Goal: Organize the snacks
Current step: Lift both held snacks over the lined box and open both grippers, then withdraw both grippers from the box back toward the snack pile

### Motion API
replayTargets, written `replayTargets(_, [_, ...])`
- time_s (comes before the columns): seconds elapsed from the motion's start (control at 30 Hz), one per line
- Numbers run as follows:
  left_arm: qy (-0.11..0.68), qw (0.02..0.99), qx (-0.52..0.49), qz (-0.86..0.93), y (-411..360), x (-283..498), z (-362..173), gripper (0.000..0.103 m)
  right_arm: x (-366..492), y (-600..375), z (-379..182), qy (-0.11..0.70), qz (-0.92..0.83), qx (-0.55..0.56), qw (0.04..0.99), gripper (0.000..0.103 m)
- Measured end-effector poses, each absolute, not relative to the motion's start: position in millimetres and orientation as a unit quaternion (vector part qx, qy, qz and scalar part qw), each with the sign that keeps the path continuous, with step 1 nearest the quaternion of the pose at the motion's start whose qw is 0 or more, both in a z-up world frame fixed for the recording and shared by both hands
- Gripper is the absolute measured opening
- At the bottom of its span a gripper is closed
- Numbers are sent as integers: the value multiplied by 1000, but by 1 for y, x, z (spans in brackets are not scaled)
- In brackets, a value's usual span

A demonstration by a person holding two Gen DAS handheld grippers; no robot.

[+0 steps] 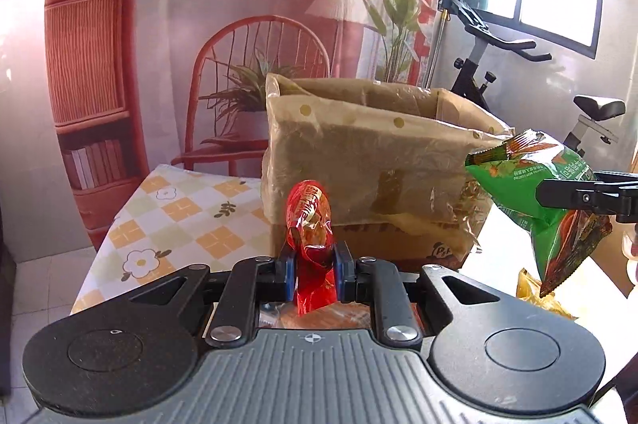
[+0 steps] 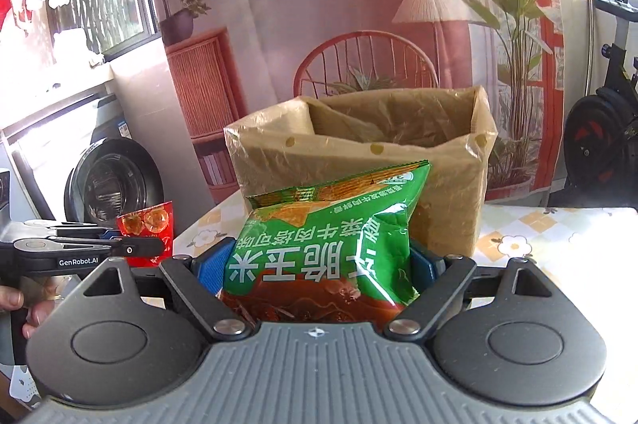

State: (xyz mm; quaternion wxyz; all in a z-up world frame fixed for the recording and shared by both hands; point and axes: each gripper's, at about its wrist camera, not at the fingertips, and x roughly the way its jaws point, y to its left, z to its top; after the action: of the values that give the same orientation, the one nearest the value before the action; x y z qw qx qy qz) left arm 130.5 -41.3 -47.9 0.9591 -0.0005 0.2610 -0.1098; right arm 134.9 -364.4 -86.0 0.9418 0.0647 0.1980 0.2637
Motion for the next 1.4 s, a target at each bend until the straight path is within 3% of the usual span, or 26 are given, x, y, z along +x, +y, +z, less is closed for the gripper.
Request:
replayTargets(0.2, [209, 970, 11, -122, -56, 167, -4, 19, 174, -366, -36, 108, 233, 35, 966, 88])
replayTargets(0.43, [193, 972, -5, -137, -82, 233, 30, 19, 245, -355, -16, 81, 172, 27, 981, 87])
replayTargets(0.83, [235, 962, 17, -141, -108, 313, 16, 20, 310, -332, -56, 173, 167, 28, 970, 89])
replayTargets(1.0, [239, 962, 11, -129, -99, 318, 9, 51, 310, -338, -60, 185, 178, 51, 965, 97])
replayTargets(1.17, [243, 963, 2, -117, -85, 306, 9, 53, 297, -347, -56, 182, 186, 60, 964, 97])
replayTargets(1.27, [247, 964, 8, -99, -76, 289, 9, 65, 283, -354, -55, 179, 198, 67, 961, 97])
replayTargets(1.4, [251, 964, 12, -87, -58, 257, 6, 66, 258, -365, -56, 175, 219, 73, 957, 97])
